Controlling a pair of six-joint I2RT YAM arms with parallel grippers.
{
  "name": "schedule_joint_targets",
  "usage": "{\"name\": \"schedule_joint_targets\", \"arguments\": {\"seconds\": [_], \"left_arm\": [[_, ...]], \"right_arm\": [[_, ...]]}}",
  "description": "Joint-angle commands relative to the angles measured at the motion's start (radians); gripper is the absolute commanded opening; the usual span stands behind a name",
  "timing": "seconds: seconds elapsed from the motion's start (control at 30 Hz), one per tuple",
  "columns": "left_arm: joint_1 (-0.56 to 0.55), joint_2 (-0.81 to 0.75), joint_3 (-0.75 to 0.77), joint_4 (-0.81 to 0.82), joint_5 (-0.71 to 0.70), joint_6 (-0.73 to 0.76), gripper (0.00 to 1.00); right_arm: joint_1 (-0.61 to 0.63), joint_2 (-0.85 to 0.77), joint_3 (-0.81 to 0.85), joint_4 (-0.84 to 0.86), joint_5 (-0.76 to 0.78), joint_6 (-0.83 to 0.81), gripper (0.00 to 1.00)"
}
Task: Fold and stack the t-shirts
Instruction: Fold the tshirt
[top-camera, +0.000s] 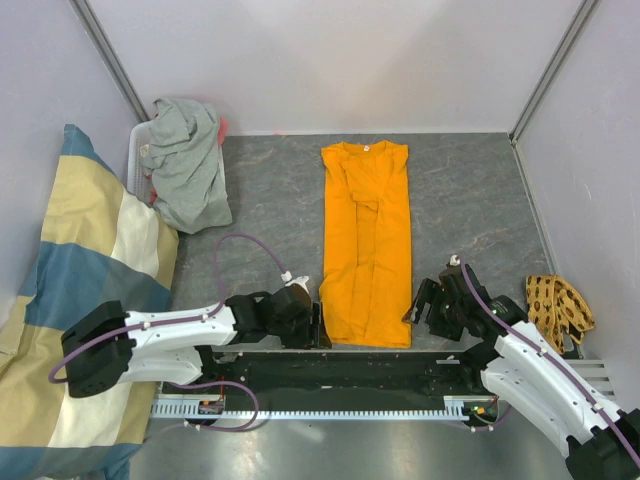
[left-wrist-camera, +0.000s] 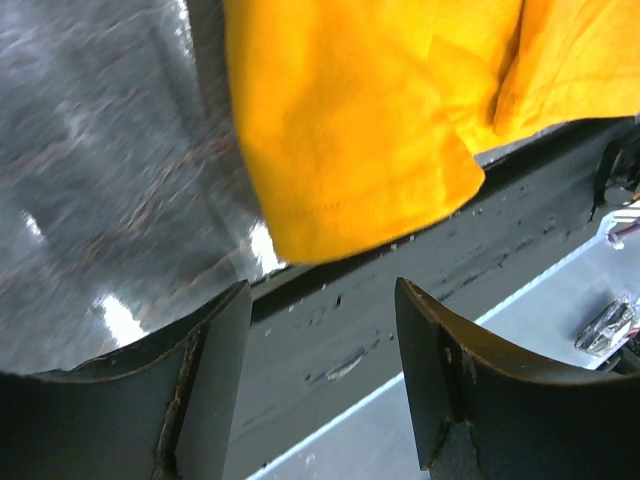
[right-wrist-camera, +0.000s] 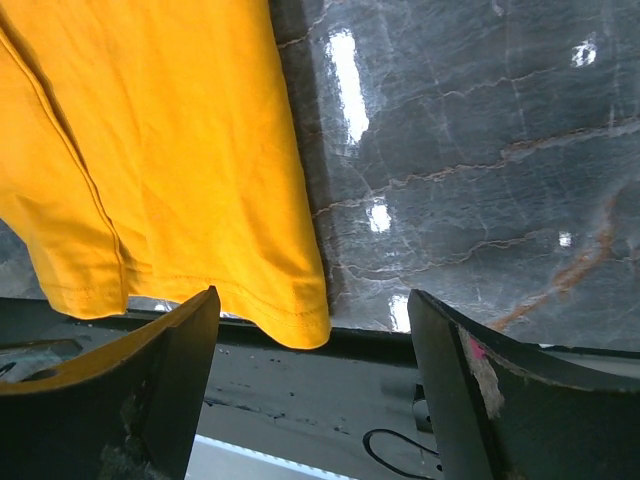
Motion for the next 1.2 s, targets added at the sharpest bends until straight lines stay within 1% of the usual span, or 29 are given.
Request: {"name": "schedule_joint_targets", "arguments": {"seconds": [0.0, 0.03, 0.23, 0.4, 0.53, 0.73, 0.83, 0.87, 0.9, 0.93, 1.03, 1.1, 1.13, 1.17], "left_arm": [[-0.007, -0.098, 0.003, -0.087, -0.074, -0.034, 0.67], [-0.007, -0.106, 0.002, -0.092, -0.121, -0.034, 0.67], [0.016, -0.096, 0.003, -0.067, -0.193, -0.015, 0.68], [0.033, -0.037, -0.015, -0.023, -0.206, -0.005, 0.68], [0.042, 0.029, -0.02, 0.04, -0.187, 0.001, 0.67], [0.044, 0.108, -0.011, 0.109, -0.163, 0.008, 0.61], [0.042, 0.136, 0.003, 0.12, -0.144, 0.012, 0.53], [0.042, 0.142, 0.003, 0.122, -0.137, 0.014, 0.43], [0.042, 0.141, 0.003, 0.122, -0.134, 0.014, 0.38], [0.042, 0.141, -0.001, 0.123, -0.131, 0.014, 0.31], [0.042, 0.127, -0.015, 0.119, -0.124, 0.012, 0.21], [0.042, 0.116, -0.021, 0.119, -0.123, 0.008, 0.2], [0.042, 0.115, -0.024, 0.119, -0.123, 0.008, 0.18], [0.042, 0.113, -0.026, 0.117, -0.121, 0.008, 0.18]], "right_arm": [[0.015, 0.022, 0.002, 0.051, -0.013, 0.032, 0.84], [0.016, 0.033, 0.002, 0.056, -0.013, 0.032, 0.84], [0.033, 0.06, 0.004, 0.084, -0.012, 0.038, 0.84], [0.041, 0.07, 0.01, 0.091, -0.006, 0.035, 0.83], [0.048, 0.082, 0.009, 0.096, -0.004, 0.035, 0.83], [0.059, 0.097, -0.013, 0.12, -0.018, 0.042, 0.8], [0.067, 0.11, -0.019, 0.134, -0.021, 0.048, 0.79], [0.071, 0.113, -0.021, 0.139, -0.023, 0.051, 0.77], [0.073, 0.114, -0.025, 0.148, -0.026, 0.053, 0.77], [0.077, 0.117, -0.027, 0.151, -0.029, 0.056, 0.76], [0.088, 0.125, -0.036, 0.168, -0.035, 0.068, 0.73], [0.094, 0.125, -0.042, 0.173, -0.032, 0.076, 0.72], [0.1, 0.123, -0.047, 0.176, -0.029, 0.082, 0.71], [0.104, 0.125, -0.05, 0.177, -0.03, 0.084, 0.68]]}}
